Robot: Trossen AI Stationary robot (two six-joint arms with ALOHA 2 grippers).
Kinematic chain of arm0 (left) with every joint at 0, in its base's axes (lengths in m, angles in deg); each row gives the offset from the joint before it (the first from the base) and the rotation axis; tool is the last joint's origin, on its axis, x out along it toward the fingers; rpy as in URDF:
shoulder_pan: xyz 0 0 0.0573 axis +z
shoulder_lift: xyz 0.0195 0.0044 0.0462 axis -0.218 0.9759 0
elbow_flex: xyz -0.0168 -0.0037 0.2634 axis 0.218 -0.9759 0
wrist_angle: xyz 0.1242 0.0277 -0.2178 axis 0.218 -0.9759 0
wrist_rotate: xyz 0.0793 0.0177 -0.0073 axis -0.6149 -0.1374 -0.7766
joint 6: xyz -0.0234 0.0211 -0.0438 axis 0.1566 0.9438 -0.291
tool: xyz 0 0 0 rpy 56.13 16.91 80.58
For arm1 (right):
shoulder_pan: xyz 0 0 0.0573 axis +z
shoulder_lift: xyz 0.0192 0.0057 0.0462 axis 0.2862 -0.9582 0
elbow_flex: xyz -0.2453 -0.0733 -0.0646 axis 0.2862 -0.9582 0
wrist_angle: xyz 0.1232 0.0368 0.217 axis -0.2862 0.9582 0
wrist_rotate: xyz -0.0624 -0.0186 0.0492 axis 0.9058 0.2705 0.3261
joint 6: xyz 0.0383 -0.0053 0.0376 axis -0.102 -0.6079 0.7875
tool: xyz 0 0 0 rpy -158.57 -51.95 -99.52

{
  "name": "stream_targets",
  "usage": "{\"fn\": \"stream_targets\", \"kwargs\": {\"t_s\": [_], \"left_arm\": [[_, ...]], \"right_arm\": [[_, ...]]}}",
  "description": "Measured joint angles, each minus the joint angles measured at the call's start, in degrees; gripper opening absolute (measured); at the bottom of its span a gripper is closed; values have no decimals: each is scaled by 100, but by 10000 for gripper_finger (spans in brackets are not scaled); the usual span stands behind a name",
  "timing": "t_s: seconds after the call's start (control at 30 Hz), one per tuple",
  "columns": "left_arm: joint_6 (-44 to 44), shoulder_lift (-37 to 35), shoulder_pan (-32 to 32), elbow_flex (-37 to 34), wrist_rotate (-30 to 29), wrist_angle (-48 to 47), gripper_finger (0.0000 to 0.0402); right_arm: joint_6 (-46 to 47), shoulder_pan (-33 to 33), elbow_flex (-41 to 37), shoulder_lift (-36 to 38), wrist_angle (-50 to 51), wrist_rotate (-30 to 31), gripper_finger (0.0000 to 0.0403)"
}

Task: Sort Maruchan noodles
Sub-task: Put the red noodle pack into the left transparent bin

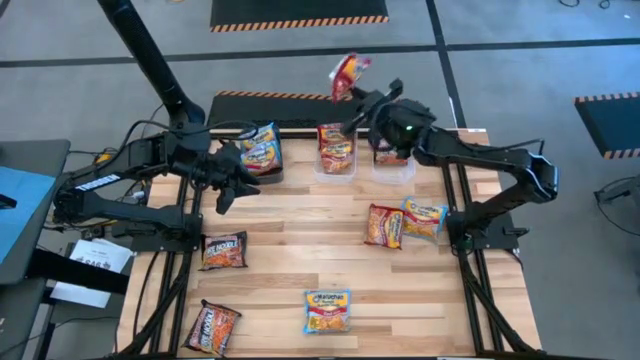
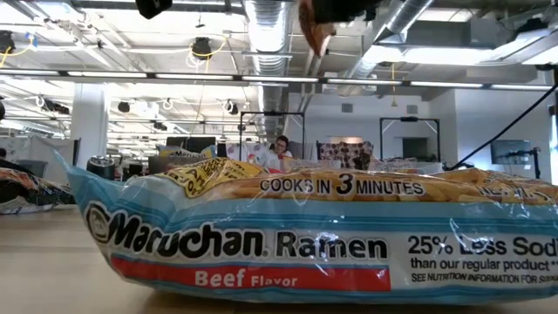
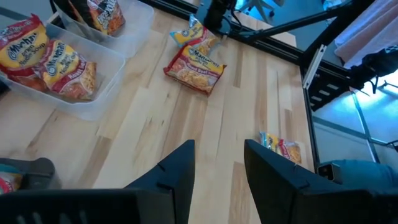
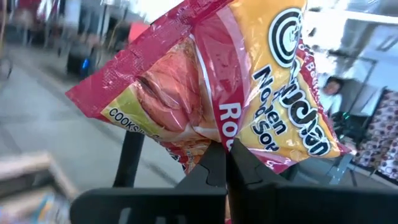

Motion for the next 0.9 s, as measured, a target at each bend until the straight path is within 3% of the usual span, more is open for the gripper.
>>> {"fn": "stream_targets", "kwargs": {"t_s": [0.27, 0.6, 0.9], "left_arm": [[-4, 0, 0, 0, 0, -63, 123], [-9, 0, 0, 0, -6, -203, 123], [-12, 0, 0, 0, -385, -378, 123]], "right_arm": [[-26, 83, -6, -715, 1006, 468, 7], [-26, 83, -7, -1590, 2246, 587, 7], [112, 164, -6, -2158, 2916, 577, 7]]}}
